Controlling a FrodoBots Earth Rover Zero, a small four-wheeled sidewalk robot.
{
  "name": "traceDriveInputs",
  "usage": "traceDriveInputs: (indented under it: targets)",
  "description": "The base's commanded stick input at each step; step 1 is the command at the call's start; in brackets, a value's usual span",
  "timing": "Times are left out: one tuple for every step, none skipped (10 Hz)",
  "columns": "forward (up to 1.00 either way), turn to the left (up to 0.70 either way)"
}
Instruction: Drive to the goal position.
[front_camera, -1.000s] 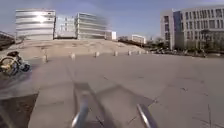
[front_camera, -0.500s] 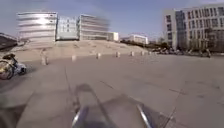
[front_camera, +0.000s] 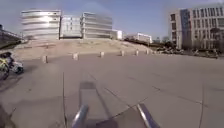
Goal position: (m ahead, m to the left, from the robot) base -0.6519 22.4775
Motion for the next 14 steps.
traceDriveInputs:
  targets:
    - [0.70,0.00]
    - [0.70,0.00]
    - [0.70,0.00]
    - [0.70,0.00]
    - [0.70,0.00]
    - [0.70,0.00]
    - [0.70,0.00]
    - [0.70,0.00]
    - [0.70,0.00]
    - [0.70,0.00]
    - [0.70,0.00]
    - [0.70,0.00]
    - [0.70,0.00]
    - [0.70,0.00]
